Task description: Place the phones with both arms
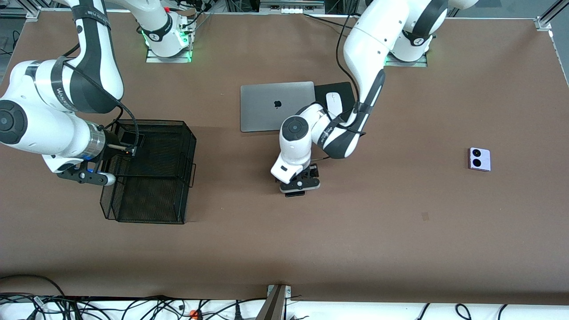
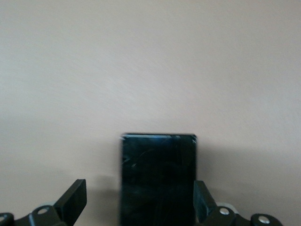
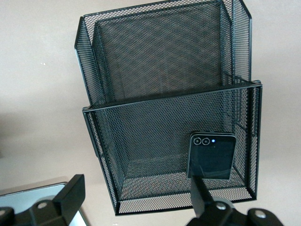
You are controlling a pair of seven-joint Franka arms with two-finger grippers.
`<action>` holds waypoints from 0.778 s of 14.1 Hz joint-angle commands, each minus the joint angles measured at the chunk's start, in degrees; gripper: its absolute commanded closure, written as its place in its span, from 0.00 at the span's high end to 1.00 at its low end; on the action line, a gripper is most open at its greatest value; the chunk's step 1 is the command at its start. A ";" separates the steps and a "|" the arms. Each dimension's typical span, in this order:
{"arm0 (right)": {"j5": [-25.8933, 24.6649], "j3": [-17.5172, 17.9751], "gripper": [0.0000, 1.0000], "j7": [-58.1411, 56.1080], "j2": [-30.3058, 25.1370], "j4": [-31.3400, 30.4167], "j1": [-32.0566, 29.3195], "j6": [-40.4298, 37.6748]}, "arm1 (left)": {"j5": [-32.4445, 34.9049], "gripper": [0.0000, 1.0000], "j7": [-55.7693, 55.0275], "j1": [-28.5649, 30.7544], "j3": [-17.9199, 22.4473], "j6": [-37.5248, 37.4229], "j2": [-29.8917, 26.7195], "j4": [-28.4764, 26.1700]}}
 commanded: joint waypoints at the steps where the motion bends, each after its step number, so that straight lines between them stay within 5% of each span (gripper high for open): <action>1: 4.56 0.38 0.99 0.86 1.21 3.69 0.04 -1.58 | -3.47 1.00 7.92 3.65 -1.15 -10.05 -2.19 4.26; 7: 8.81 0.56 0.99 11.13 9.81 13.43 9.95 0.61 | -1.03 1.00 23.46 8.40 0.42 -16.66 -12.82 -10.99; 11: 8.81 1.08 1.00 19.65 15.44 17.23 18.82 9.64 | 2.76 1.00 37.96 15.94 0.69 -16.58 -20.91 -21.73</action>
